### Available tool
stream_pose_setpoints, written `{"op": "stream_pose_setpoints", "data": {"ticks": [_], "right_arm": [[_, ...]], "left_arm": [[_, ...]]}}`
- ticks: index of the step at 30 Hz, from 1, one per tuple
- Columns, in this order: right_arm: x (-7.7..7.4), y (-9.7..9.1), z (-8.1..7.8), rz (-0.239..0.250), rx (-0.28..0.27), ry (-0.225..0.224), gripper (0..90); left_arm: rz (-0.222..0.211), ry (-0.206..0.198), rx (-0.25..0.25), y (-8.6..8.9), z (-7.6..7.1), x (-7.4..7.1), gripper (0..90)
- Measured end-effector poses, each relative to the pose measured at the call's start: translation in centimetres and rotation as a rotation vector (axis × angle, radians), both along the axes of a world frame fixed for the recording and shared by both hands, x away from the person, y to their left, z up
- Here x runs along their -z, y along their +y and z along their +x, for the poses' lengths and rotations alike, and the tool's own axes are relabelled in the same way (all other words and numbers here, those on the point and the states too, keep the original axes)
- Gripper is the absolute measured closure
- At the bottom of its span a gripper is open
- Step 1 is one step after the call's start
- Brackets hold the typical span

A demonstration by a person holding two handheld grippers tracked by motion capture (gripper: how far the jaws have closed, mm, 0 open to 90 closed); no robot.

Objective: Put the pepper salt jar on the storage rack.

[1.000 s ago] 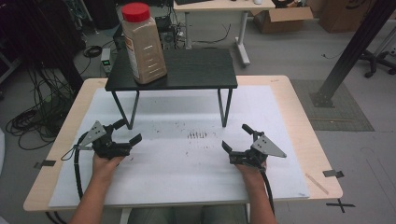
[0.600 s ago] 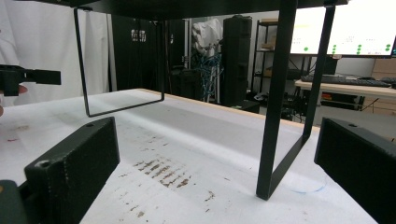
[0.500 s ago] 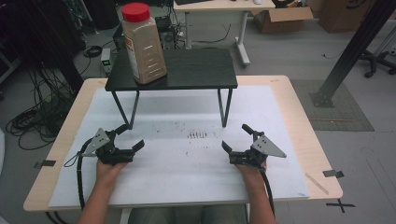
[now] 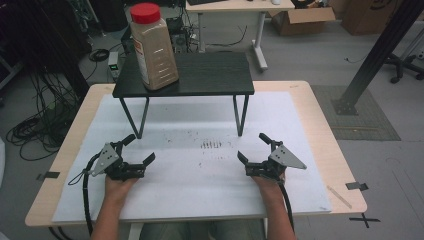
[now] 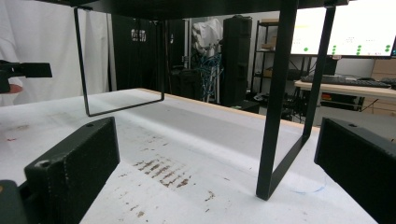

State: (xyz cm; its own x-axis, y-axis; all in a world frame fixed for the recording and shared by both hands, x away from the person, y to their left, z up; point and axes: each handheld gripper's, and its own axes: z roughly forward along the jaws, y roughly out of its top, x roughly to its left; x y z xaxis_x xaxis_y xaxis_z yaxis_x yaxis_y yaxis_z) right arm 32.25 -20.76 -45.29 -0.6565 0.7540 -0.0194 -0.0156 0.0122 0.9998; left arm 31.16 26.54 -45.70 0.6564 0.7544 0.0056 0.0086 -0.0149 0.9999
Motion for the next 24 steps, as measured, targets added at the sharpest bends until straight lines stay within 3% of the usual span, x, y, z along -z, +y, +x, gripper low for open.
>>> {"op": "stream_pose_setpoints", "data": {"ticks": [24], "right_arm": [[0.00, -0.04, 0.06, 0.003, 0.001, 0.003, 0.0]], "left_arm": [[0.005, 0.002, -0.003, -0.06, 0.00, -0.01, 0.2]]}}
